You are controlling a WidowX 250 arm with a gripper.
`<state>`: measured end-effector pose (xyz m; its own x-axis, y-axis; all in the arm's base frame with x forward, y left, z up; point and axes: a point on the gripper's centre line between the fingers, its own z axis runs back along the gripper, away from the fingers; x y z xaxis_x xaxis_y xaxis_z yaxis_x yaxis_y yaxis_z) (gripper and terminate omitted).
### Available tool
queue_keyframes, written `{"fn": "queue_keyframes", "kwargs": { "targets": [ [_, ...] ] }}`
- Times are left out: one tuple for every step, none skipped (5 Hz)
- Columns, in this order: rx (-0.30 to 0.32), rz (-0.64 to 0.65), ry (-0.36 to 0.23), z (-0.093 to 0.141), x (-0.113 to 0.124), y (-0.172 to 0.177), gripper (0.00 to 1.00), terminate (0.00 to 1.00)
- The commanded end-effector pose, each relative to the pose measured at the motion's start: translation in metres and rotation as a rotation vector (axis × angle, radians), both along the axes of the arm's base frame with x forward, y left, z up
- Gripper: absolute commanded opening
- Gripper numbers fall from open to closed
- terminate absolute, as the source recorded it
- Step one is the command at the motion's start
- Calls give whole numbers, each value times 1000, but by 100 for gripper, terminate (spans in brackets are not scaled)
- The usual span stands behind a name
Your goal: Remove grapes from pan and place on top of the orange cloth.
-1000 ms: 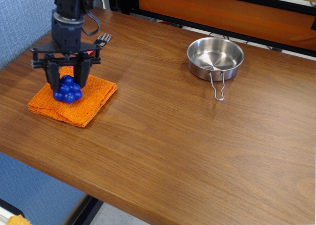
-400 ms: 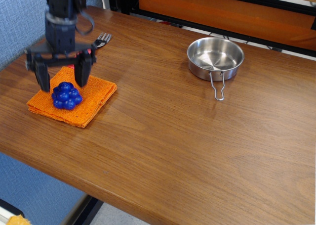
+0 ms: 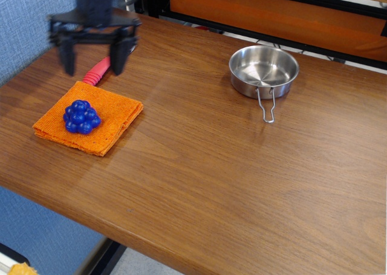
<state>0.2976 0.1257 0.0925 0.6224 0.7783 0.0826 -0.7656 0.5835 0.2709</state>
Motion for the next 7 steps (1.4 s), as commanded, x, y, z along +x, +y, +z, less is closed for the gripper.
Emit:
{"fn": "queue_keyframes", "kwargs": {
  "targets": [
    [24,-306,-106,43,16,-92,100,0],
    [-12,-418,-120,45,22,-129,100,0],
    [-37,-540,-159,48,21,-172,100,0],
    [-76,-661,-173,50,22,-204,100,0],
    [-95,-733,-158,50,22,-220,100,0],
    [-95,-733,-158,50,22,-220,100,0],
    [-95,-733,-158,50,22,-220,100,100]
  ]
}}
